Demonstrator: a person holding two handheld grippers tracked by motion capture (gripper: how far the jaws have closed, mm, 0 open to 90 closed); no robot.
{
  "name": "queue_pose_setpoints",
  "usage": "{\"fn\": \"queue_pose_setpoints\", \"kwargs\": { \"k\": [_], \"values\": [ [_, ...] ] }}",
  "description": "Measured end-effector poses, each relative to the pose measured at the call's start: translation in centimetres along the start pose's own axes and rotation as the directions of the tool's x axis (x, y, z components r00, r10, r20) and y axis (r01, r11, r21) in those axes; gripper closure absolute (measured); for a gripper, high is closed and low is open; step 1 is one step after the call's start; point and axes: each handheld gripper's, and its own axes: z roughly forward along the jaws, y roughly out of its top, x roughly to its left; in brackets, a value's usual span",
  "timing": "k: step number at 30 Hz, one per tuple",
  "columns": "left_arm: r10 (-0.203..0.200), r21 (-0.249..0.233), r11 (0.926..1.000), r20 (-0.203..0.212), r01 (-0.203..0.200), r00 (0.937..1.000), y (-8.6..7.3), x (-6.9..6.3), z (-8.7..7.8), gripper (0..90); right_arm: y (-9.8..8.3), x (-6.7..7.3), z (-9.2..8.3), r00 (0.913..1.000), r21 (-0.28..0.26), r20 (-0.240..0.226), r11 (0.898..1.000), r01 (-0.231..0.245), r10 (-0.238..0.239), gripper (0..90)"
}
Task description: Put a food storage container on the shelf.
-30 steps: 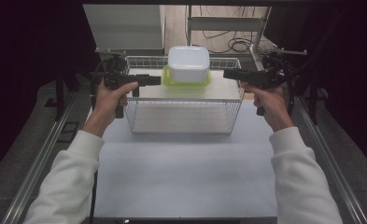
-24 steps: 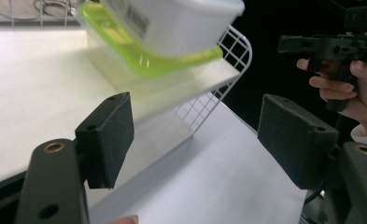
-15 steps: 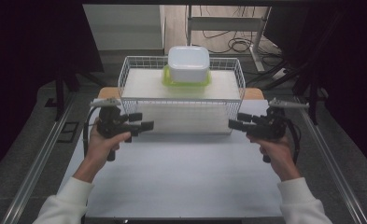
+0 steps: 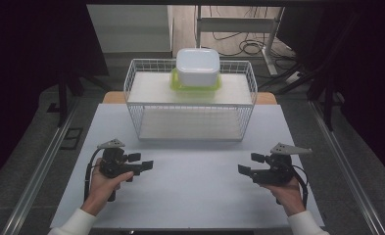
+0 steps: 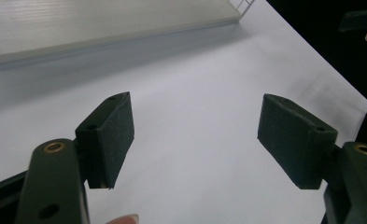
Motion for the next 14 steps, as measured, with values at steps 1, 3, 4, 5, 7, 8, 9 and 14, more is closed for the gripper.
{"fn": "queue_pose_setpoints", "kwargs": {
  "k": [1,3,4,5,7,8,9,14],
  "values": [
    [0.000,-0.007,1.0000,0.001,0.000,1.0000,0.00,-0.05,-0.12,26.3,0.02,0.15,0.02,1.0000,-0.006,-0.001,1.000,0.004,-0.004,19.9],
    [0.007,-0.006,1.0000,-0.005,-0.007,1.0000,-0.06,-0.07,-0.20,26.2,0.01,0.35,0.04,0.9999,-0.012,0.000,1.000,0.014,-0.014,19.9],
    [0.015,-0.001,0.9999,-0.013,-0.015,0.9998,-0.12,-0.06,-0.15,26.0,-0.04,0.37,0.12,0.9998,-0.011,0.004,1.000,0.018,-0.018,19.9],
    [0.019,0.003,0.9998,-0.021,-0.019,0.9996,-0.19,-0.03,-0.08,25.9,-0.11,0.33,0.21,0.9998,-0.006,0.005,1.000,0.019,-0.019,19.9],
    [0.023,0.011,0.9997,-0.029,-0.022,0.9993,-0.32,0.04,0.06,25.6,-0.25,0.22,0.41,0.9998,0.003,0.011,1.000,0.018,-0.018,19.5],
    [0.025,0.014,0.9996,-0.034,-0.025,0.9991,-0.36,0.09,0.13,25.3,-0.29,0.15,0.45,0.9998,0.004,0.013,1.000,0.017,-0.017,19.2],
    [0.027,0.017,0.9995,-0.037,-0.026,0.9989,-0.39,0.16,0.21,25.1,-0.32,0.07,0.46,0.9998,0.002,0.013,1.000,0.015,-0.015,18.9],
    [0.029,0.034,0.9991,-0.055,-0.027,0.9981,-0.60,0.65,0.70,23.5,-0.74,-0.33,0.38,0.9997,-0.010,0.024,1.000,-0.008,0.009,17.4]
  ]
}}
